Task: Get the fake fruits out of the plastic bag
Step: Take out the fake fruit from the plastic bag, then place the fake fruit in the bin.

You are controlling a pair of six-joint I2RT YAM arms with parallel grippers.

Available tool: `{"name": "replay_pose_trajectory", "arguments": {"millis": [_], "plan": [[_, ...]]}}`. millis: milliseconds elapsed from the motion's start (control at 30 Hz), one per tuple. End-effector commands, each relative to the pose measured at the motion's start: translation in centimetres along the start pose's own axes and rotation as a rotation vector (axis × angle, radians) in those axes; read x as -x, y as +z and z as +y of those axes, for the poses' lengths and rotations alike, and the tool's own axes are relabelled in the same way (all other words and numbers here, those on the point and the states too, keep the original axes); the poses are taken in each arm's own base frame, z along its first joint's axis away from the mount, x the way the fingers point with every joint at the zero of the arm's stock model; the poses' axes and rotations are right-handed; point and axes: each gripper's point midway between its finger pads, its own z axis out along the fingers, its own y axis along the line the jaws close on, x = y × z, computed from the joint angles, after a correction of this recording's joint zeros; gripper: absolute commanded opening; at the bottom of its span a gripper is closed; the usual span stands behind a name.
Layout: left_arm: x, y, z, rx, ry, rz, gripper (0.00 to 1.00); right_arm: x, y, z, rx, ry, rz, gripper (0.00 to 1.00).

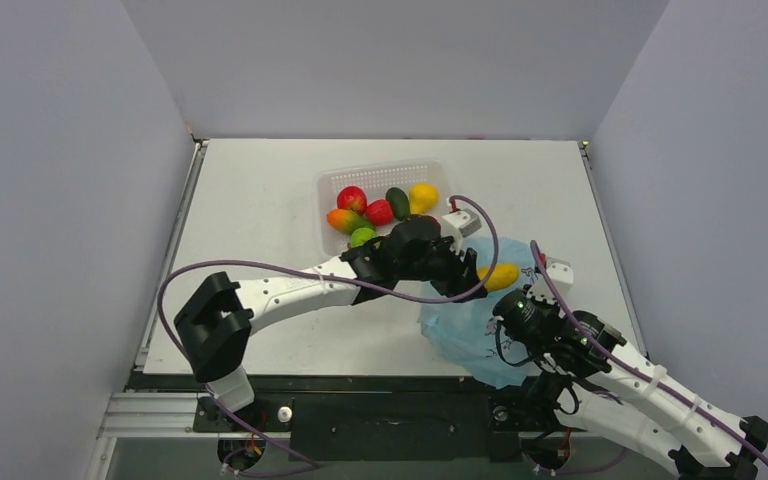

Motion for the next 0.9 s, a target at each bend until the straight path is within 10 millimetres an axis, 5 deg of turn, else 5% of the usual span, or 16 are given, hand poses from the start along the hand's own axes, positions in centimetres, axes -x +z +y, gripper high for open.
{"name": "replay_pose_trajectory", "arguments": {"millis": [0, 233, 433, 567, 867], "plan": [[4.6, -3.3, -1.3, -0.167, -0.097, -0.170, 0.45, 2.5, -0.9, -0.8, -0.016, 0.083, -0.102, 0.00], [5.9, -7.6, 1.3, -0.085, -0.109, -0.240, 0.43, 4.2, -1.4, -1.7, -0.056, 0.126, -0.162, 0.00], [8.0, -11.7, 9.0, 0.266, -0.118, -0.353, 0.35, 4.4, -1.7, -2.2, -0.062, 0.114, -0.162, 0.00], [7.5, -13.6, 13.4, 0.395, -0.166, -0.362, 0.35, 4.5, -1.7, -2.4, -0.064, 0.113, -0.172, 0.00], [8.1, -14.9, 20.4, 0.553, -0.152, -0.326, 0.40, 4.8, -2.0, -2.4, -0.067, 0.113, -0.173, 0.00]]}}
